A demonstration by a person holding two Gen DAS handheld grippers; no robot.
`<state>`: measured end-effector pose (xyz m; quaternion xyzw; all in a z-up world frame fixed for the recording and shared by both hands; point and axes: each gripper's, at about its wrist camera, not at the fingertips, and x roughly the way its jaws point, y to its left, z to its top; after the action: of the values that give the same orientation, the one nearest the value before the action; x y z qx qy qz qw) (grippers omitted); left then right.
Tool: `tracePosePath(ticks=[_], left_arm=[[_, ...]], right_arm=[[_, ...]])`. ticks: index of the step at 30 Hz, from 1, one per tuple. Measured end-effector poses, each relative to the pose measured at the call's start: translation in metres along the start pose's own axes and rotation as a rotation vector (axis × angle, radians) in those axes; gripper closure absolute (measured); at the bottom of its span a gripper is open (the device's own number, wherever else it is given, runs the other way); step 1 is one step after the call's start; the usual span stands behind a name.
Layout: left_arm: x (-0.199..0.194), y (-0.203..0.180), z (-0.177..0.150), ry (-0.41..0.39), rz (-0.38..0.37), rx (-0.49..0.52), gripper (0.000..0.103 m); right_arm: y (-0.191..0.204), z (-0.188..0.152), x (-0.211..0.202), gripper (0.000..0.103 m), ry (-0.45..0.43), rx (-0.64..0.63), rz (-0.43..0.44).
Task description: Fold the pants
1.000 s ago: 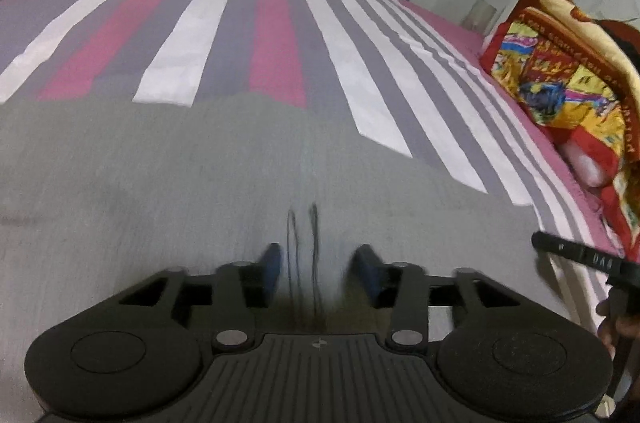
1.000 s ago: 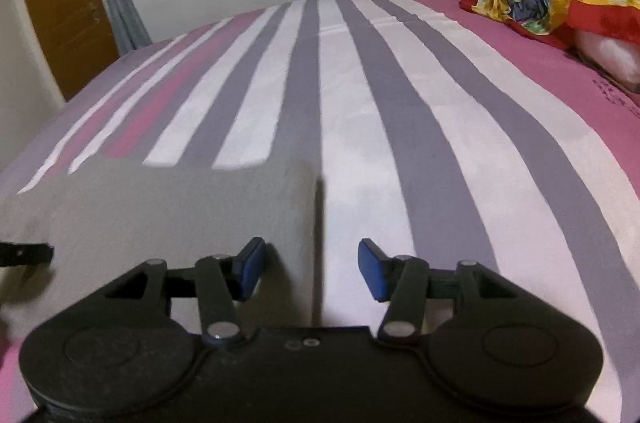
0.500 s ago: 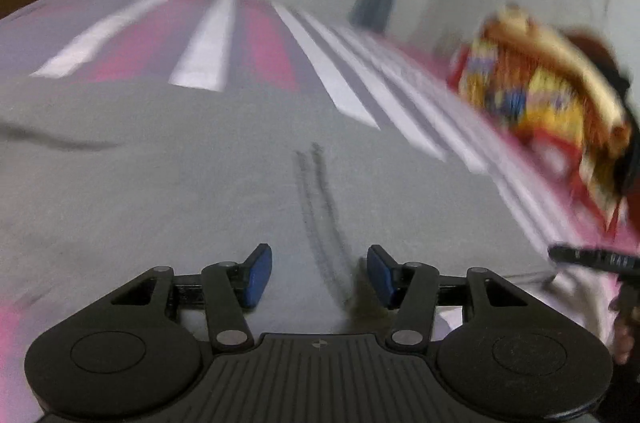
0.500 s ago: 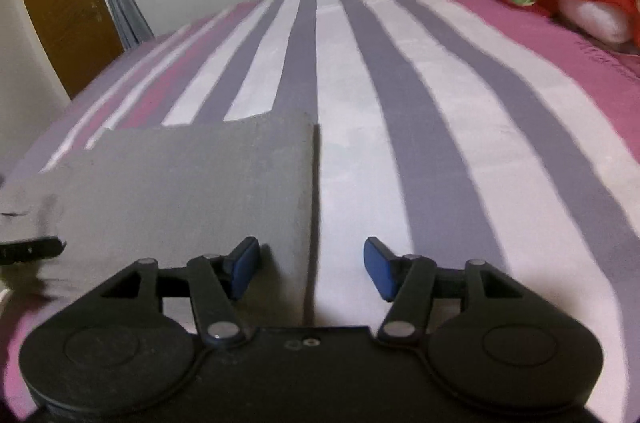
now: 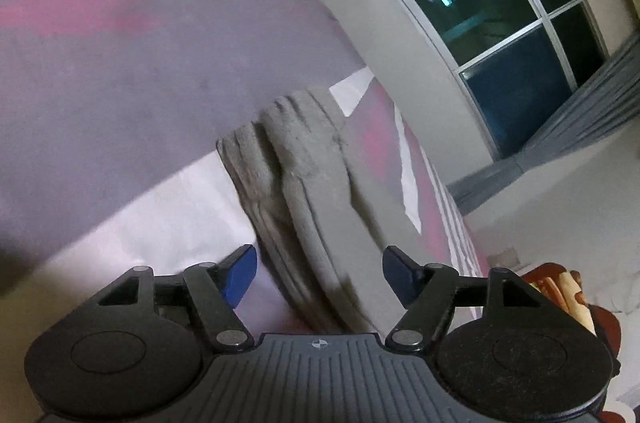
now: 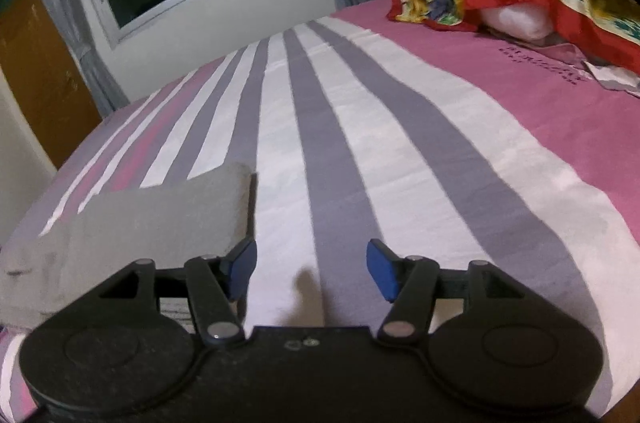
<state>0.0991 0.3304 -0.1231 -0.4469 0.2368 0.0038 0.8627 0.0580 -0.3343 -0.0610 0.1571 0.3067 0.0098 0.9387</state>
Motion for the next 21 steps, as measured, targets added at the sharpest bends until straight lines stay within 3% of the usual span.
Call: tracePosePath(ticks=[2,7,10,12,15,18,21], left_arm=[[0.013,0.002,0.005,0.005,-0.021,0.003,0.033],[0.041,0.029,0.022,-0.043,-0.173,-0.205,0.033],[0.049,0.035,0.023,-0.092,-0.214,-0.317,0.034],[0.053,0.032,0.021,-0.097,-0.134,-0.295,0.057],[0.052,0.022,0.018,-0.098,-0.076,-0.242,0.064],[0.037,0.013,0.014,-0.150,-0.129,-0.211,0.064],[0.037,0.021,0.008,-0.125,-0.068,-0.212,0.068]], right_arm=[[0.002,-0.001,0.002,0.043,0.006,-0.006,-0.011],[0.000,-0.001,0.006,0.042,0.016,0.013,-0.050],[0.004,-0.002,0.010,0.042,0.026,-0.004,-0.065],[0.008,-0.003,0.012,0.042,0.032,-0.025,-0.067],[0.012,-0.003,0.015,0.042,0.044,-0.044,-0.067],[0.006,-0.002,0.015,0.042,0.043,-0.010,-0.065],[-0.008,0.000,0.006,0.042,0.004,0.056,-0.072]])
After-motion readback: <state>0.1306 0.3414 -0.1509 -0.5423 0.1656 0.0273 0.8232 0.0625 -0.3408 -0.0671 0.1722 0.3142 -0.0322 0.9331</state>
